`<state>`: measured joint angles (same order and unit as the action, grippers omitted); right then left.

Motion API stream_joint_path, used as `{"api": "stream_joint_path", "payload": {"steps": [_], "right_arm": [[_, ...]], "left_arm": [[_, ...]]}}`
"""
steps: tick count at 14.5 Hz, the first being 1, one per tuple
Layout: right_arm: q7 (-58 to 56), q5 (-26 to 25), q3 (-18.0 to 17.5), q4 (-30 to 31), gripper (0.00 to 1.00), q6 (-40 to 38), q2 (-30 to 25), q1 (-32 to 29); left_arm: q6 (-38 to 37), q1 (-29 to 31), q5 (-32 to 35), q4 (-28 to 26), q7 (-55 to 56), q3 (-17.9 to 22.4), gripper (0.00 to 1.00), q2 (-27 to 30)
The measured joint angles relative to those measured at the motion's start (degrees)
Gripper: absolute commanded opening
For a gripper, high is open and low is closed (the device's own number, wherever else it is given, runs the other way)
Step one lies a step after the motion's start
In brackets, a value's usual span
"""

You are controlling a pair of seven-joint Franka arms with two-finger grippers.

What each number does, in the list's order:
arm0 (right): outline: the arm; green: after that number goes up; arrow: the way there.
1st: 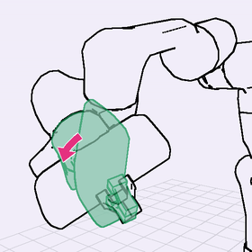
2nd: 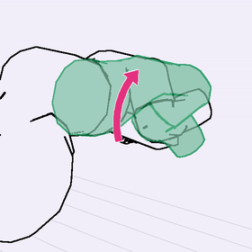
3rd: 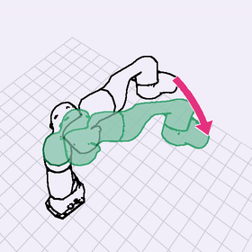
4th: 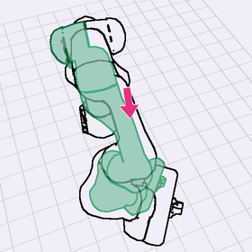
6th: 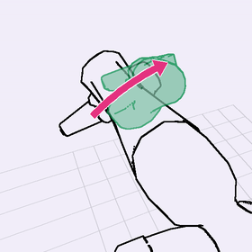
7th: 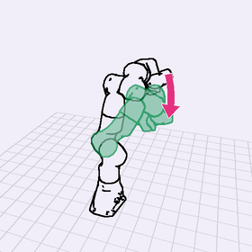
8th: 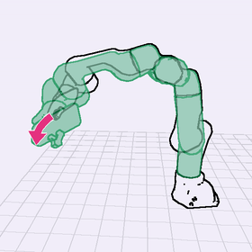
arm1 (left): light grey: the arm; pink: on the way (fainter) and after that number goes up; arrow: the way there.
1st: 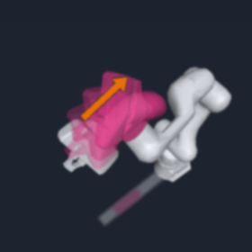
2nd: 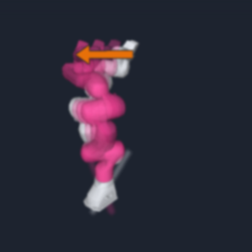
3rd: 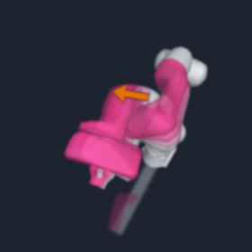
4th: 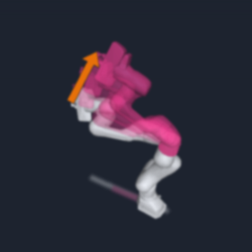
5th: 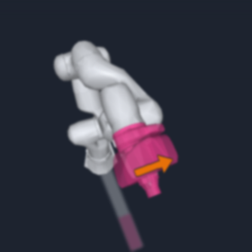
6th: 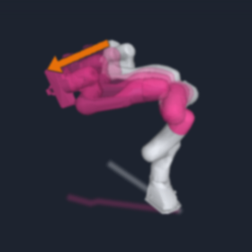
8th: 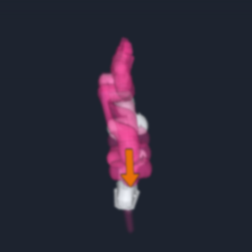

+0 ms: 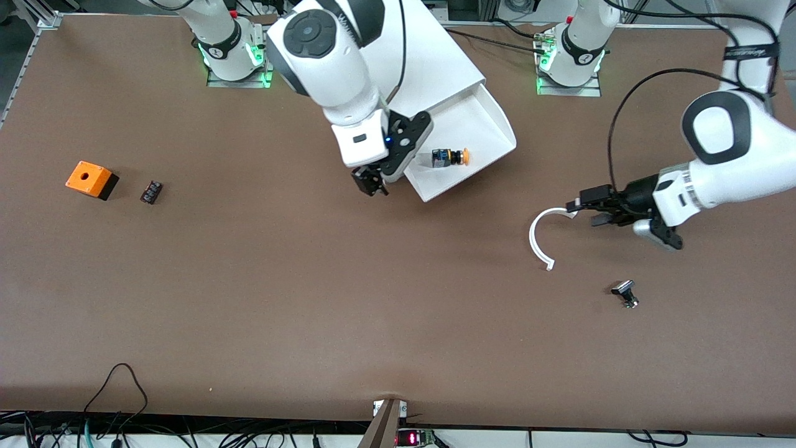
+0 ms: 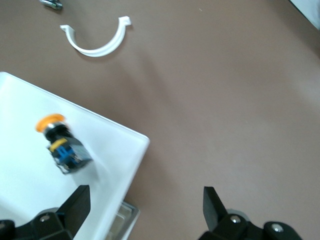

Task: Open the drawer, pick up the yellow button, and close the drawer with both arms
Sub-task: 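Release the handle with the left gripper while the right gripper lowers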

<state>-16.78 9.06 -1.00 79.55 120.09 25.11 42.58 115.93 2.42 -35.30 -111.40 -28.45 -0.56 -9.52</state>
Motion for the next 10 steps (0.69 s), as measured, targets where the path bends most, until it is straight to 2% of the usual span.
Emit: {"api": "stream_joint_path", "payload": {"steps": [2, 6, 10], "right_arm": [[-0.05, -0.66, 0.11, -2.05, 1.00, 0.01, 1.22, 1.65], [-0.11, -4.04, 0.46, -6.94, 1.00, -0.01, 4.97, 5.87], [-1.37, -4.50, 0.55, -9.26, 1.00, 0.11, 8.26, 7.63]], "left_arm": [[-1.50, 0.04, 8.81, 3.04, 0.29, 1.42, 1.00, 2.61], [-11.11, 0.05, 23.81, 10.67, 5.89, 2.63, 1.00, 5.89], [-19.35, -0.35, 33.10, 15.37, 13.93, 2.62, 1.00, 6.94]]}}
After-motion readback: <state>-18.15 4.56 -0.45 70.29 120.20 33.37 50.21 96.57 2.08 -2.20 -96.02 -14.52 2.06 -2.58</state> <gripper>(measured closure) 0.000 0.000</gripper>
